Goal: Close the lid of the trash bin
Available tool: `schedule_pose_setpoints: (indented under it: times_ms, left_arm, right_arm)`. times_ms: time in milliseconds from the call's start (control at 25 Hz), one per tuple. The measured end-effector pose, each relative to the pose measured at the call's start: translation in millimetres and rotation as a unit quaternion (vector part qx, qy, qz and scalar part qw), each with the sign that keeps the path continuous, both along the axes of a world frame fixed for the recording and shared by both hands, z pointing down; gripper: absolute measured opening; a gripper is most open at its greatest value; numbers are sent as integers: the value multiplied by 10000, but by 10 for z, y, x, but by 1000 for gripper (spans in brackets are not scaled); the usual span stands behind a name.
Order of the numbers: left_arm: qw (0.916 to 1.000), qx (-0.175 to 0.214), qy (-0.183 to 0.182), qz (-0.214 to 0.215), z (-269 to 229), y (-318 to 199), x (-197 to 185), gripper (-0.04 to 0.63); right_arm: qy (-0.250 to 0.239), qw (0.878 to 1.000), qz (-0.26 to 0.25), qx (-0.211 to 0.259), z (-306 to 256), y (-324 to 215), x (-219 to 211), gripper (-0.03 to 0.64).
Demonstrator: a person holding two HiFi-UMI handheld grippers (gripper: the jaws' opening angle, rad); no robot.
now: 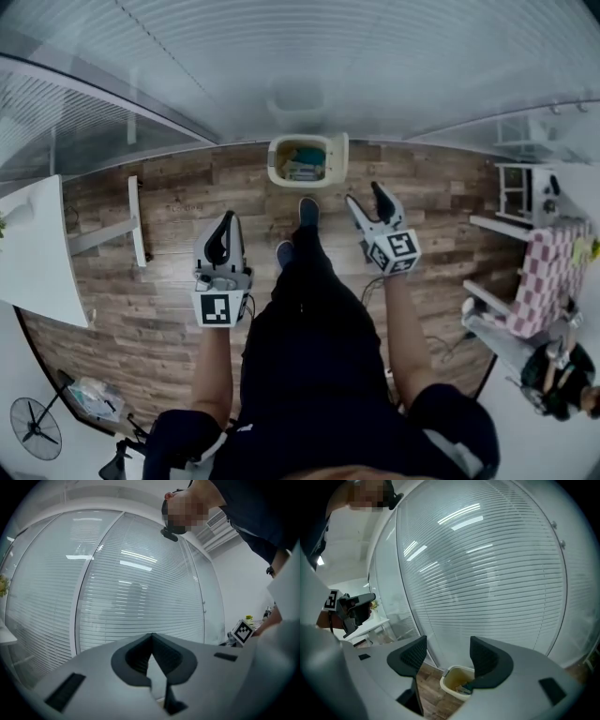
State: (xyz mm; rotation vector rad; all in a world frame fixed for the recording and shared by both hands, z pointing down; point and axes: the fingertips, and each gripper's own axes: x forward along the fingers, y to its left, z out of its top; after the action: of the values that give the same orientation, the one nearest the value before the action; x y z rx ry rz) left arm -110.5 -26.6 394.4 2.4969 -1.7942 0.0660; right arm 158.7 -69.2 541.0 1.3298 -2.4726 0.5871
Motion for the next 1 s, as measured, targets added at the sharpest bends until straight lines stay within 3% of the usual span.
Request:
schedule_pose_setpoints:
  times_ms: [520, 1000]
  left_arm:
    - [9993, -318, -153, 111, 737, -299, 116, 6]
    - [9981, -608, -19, -41, 1393, -349, -40, 6]
  right_arm:
    - [105, 9983, -98, -556, 1203, -499, 22, 268]
    - [388, 9954, 55, -880, 2023, -777, 101, 267]
